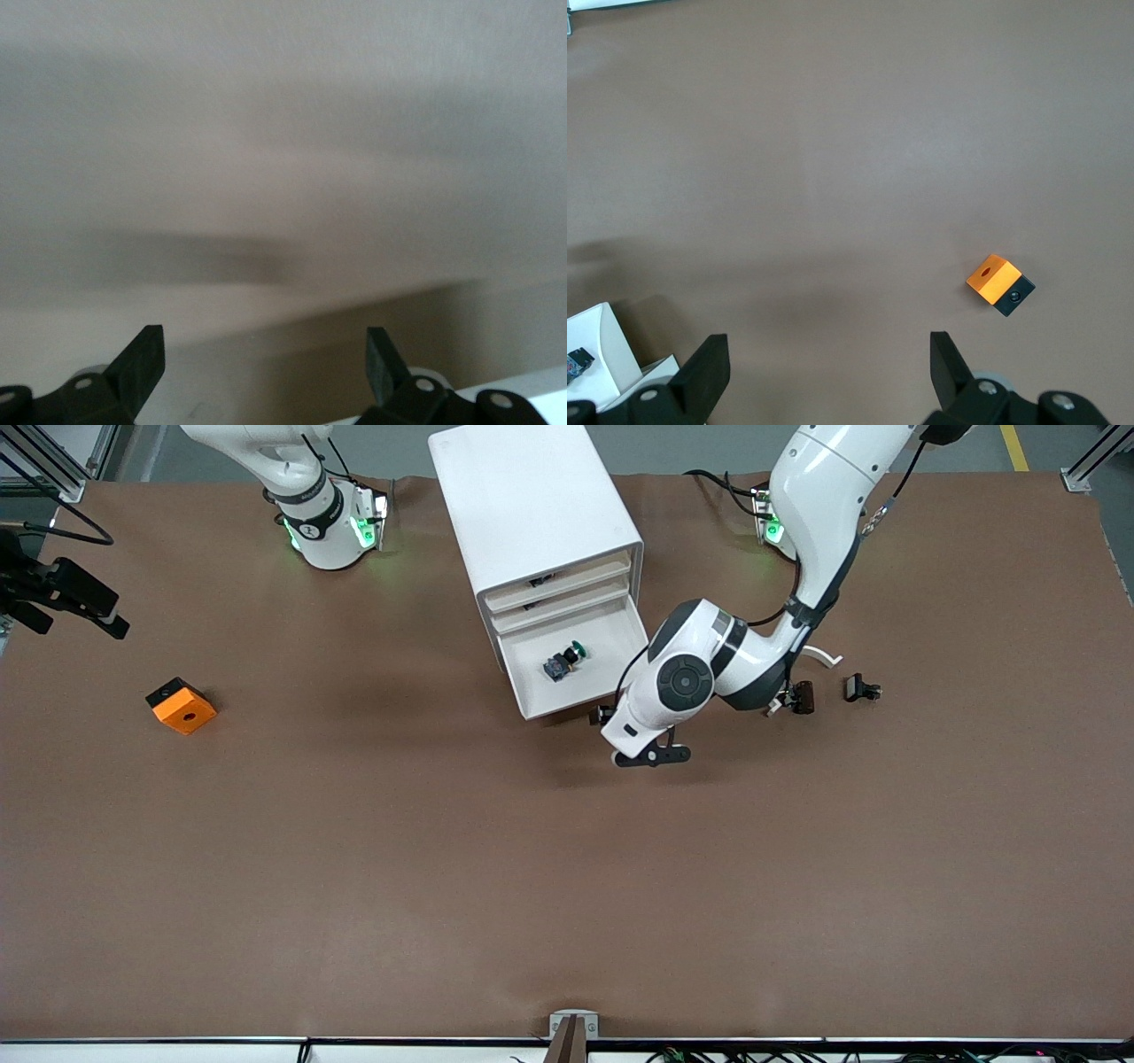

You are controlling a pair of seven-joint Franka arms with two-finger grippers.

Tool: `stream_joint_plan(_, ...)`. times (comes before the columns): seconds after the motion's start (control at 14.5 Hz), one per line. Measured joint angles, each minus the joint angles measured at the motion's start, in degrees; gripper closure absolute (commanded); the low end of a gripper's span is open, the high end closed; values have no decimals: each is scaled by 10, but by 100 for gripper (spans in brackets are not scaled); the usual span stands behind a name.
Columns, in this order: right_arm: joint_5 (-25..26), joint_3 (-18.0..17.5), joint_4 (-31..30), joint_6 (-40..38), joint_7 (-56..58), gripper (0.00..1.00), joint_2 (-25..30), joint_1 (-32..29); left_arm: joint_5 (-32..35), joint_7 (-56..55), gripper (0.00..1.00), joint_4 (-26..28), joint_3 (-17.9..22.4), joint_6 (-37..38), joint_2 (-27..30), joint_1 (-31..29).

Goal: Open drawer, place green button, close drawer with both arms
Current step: 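Push the open drawer shut with the left gripper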

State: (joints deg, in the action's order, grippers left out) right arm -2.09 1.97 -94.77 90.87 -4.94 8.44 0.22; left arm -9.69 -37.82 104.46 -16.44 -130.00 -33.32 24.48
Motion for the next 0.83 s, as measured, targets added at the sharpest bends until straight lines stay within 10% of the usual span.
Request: stream_joint_plan(0.83,0,-1,0,2,0,0,-3,1,-32,-60,0,73,-109,-29,-8,2)
